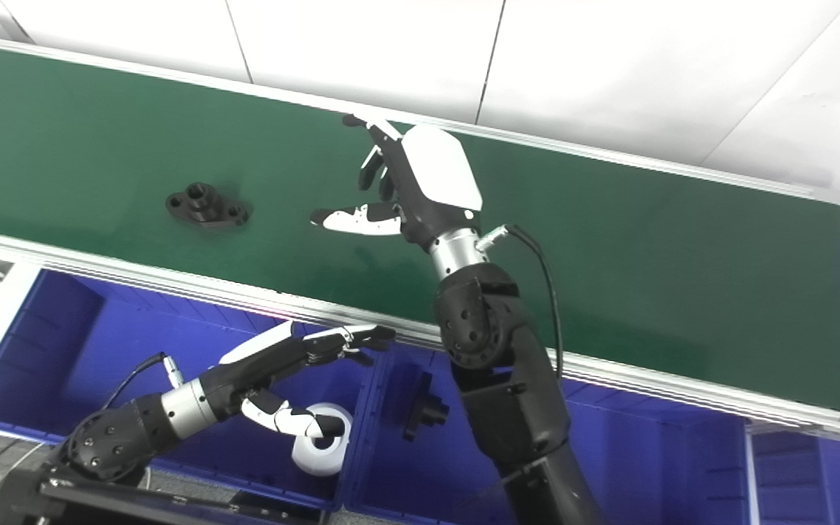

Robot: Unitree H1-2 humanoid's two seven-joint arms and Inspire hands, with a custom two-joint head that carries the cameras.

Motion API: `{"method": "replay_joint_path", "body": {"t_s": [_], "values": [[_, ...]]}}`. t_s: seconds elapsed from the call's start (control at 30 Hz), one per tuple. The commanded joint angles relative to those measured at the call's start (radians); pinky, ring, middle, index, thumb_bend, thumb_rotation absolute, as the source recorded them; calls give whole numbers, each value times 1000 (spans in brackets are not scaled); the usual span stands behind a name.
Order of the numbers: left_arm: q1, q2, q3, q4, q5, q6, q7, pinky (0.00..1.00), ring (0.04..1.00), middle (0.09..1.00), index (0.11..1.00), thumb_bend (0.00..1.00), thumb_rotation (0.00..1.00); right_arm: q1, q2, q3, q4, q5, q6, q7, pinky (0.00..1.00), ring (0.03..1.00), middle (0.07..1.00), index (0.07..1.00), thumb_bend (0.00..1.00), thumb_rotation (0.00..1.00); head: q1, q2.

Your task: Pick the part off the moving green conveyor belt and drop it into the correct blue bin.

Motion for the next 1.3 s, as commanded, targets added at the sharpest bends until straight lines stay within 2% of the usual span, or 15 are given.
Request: {"method": "replay_joint_path", "body": {"t_s": [0.0,0.1,0.23,0.27,0.3,0.33,0.4,0.47,0.6,0.67,1.0,1.17,1.27], "values": [[4,12,2,-26,-3,-38,7,830,914,953,921,491,343,-42,29,3,-9,-7,-4,-20,249,323,450,822,766,393,0,2],[6,10,3,-26,3,-38,10,826,912,953,922,492,342,-50,28,8,7,-11,-19,-36,241,319,443,816,772,387,-1,-1],[8,6,1,-9,4,-44,10,828,912,952,922,492,345,-50,20,21,25,-18,-24,-41,237,315,441,810,768,386,-7,-37],[8,5,0,-3,7,-44,12,823,910,951,921,500,360,-46,17,27,28,-21,-19,-35,275,362,482,817,762,397,-7,-61],[9,5,0,1,10,-44,12,820,909,949,920,503,372,-43,16,30,30,-23,-15,-31,307,396,512,824,757,406,-7,-61],[9,4,-1,7,13,-45,13,818,908,949,920,505,379,-39,15,32,31,-23,-11,-27,323,413,527,827,755,410,-9,-85],[8,1,-2,14,13,-44,14,813,904,945,916,504,381,-32,13,36,35,-24,-13,-30,346,436,545,833,751,410,-12,-96],[5,0,-2,19,12,-43,12,818,905,944,915,497,370,-28,9,43,39,-31,-15,-33,339,420,535,833,746,424,-14,-90],[5,3,-1,15,18,-44,13,808,900,937,911,500,376,-27,9,44,41,-32,-19,-41,382,470,596,840,743,429,-16,-79],[4,1,0,13,17,-44,14,799,892,935,906,498,376,-29,10,42,39,-31,-15,-39,332,421,549,840,740,425,-17,-77],[7,5,-2,5,7,-43,12,798,891,935,902,497,360,-31,9,42,43,-31,-6,-34,310,389,516,836,742,421,-15,-63],[7,5,-2,-1,11,-43,14,786,889,934,903,501,366,-33,11,45,33,-32,5,-15,370,442,555,839,747,435,-8,-46],[8,5,-1,-6,16,-42,18,784,890,936,905,499,373,-37,11,51,38,-36,0,-3,373,438,549,838,751,440,-6,-39]]}}
